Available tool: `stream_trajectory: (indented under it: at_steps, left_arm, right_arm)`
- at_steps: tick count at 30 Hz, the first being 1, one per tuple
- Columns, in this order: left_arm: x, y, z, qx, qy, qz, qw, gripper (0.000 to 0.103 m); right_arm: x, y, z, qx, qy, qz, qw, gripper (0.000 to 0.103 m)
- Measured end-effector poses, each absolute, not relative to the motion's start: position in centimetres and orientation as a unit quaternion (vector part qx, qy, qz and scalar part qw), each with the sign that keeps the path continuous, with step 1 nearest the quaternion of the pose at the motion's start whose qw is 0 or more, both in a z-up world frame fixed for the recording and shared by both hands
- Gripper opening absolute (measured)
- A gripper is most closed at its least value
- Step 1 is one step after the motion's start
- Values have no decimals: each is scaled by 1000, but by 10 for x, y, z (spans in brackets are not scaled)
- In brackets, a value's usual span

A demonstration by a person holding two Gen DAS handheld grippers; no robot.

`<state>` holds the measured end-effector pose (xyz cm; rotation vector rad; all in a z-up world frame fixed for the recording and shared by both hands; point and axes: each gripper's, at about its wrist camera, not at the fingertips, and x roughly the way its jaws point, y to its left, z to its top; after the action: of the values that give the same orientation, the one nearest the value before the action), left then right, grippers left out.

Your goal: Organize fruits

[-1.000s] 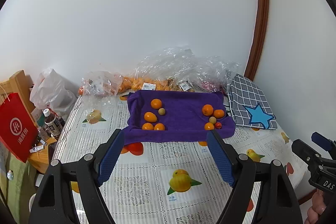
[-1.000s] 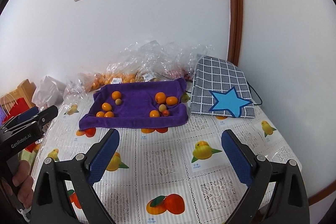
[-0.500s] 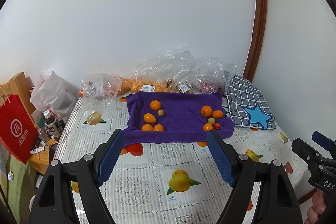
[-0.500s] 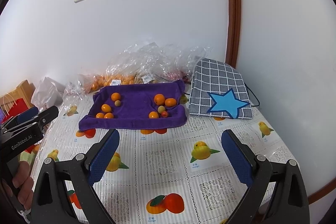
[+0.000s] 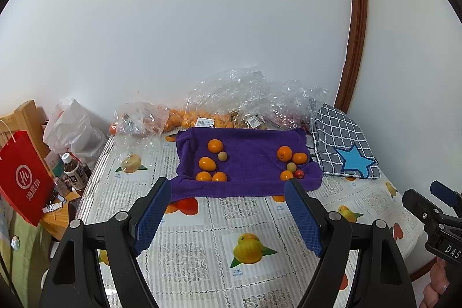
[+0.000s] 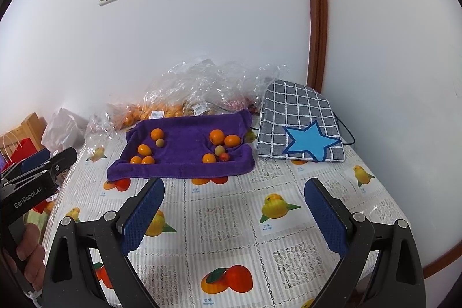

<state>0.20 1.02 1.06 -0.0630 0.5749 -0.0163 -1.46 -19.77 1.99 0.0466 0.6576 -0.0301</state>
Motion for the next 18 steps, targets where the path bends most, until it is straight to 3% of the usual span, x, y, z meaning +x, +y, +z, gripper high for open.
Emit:
stream_trajectory:
  at_steps: [18]
  left_arm:
    - [3,15,13,-33,282,-10,959,79]
  right_arm:
    - [-18,-197,21,23,318,-13,948,97]
